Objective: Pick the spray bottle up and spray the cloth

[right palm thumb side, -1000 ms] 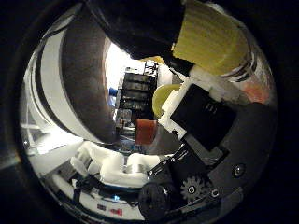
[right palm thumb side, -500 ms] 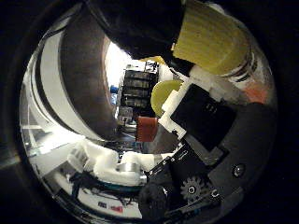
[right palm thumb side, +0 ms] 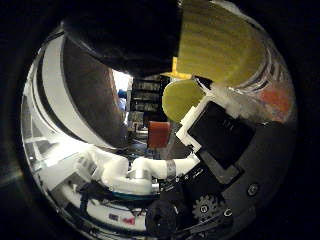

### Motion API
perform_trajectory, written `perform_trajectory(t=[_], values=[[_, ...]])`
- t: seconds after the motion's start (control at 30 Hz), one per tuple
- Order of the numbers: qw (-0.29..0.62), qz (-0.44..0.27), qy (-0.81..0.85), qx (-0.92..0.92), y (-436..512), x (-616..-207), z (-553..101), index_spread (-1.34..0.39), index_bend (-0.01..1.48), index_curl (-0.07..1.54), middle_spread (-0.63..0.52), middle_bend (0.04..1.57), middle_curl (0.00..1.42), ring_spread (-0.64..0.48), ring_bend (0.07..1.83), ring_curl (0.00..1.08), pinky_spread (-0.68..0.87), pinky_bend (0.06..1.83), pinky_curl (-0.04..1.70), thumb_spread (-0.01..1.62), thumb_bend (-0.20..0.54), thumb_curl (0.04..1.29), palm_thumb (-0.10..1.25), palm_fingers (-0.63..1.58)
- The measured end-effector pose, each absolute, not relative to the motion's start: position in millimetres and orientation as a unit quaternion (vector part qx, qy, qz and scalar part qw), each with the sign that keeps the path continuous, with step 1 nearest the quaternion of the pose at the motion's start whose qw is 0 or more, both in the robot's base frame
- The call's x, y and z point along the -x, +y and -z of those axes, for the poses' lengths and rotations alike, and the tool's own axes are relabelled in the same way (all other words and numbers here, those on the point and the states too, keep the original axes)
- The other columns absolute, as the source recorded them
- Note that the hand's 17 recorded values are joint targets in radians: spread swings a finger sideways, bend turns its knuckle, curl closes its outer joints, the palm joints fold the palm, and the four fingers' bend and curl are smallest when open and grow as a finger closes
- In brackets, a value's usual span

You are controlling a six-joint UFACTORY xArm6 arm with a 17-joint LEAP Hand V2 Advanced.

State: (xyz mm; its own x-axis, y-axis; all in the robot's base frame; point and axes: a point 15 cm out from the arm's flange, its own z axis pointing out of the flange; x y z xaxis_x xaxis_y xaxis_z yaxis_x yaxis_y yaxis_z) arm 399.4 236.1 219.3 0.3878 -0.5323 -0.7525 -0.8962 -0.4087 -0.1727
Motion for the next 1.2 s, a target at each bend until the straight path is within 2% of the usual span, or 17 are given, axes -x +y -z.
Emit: perform_trajectory(t=[0.1, 0.2, 0.33, 0.43, 0.7, 1.2], values=[[0.290, -0.306, 0.456, 0.784, 234, -399, -222, -0.40, 0.28, 0.54, -0.18, 0.87, 0.52, -0.24, 1.17, 0.51, -0.36, 0.87, 0.80, 0.91, -0.025, 0.61, 0.85, 0.29], [0.283, -0.297, 0.452, 0.792, 230, -398, -225, -0.37, 0.33, 0.52, -0.15, 0.81, 0.51, -0.18, 0.97, 0.45, -0.13, 0.73, 0.76, 0.96, -0.026, 0.58, 0.83, 0.12], [0.285, -0.288, 0.448, 0.797, 228, -398, -233, -0.33, 0.31, 0.48, -0.09, 0.69, 0.46, -0.07, 0.79, 0.38, 0.18, 0.64, 0.68, 0.98, -0.024, 0.55, 0.81, 0.08], [0.282, -0.288, 0.449, 0.798, 222, -395, -241, -0.31, 0.27, 0.45, -0.05, 0.62, 0.43, 0.00, 0.71, 0.35, 0.29, 0.61, 0.63, 0.99, -0.026, 0.54, 0.80, 0.07], [0.285, -0.285, 0.467, 0.787, 183, -393, -262, -0.29, 0.18, 0.40, -0.01, 0.48, 0.39, 0.09, 0.55, 0.30, 0.40, 0.50, 0.51, 0.99, -0.024, 0.51, 0.80, 0.15], [0.270, -0.255, 0.514, 0.773, 91, -393, -270, -0.28, 0.17, 0.33, 0.01, 0.38, 0.38, 0.10, 0.48, 0.29, 0.38, 0.51, 0.42, 0.99, -0.026, 0.50, 0.80, 0.21]])
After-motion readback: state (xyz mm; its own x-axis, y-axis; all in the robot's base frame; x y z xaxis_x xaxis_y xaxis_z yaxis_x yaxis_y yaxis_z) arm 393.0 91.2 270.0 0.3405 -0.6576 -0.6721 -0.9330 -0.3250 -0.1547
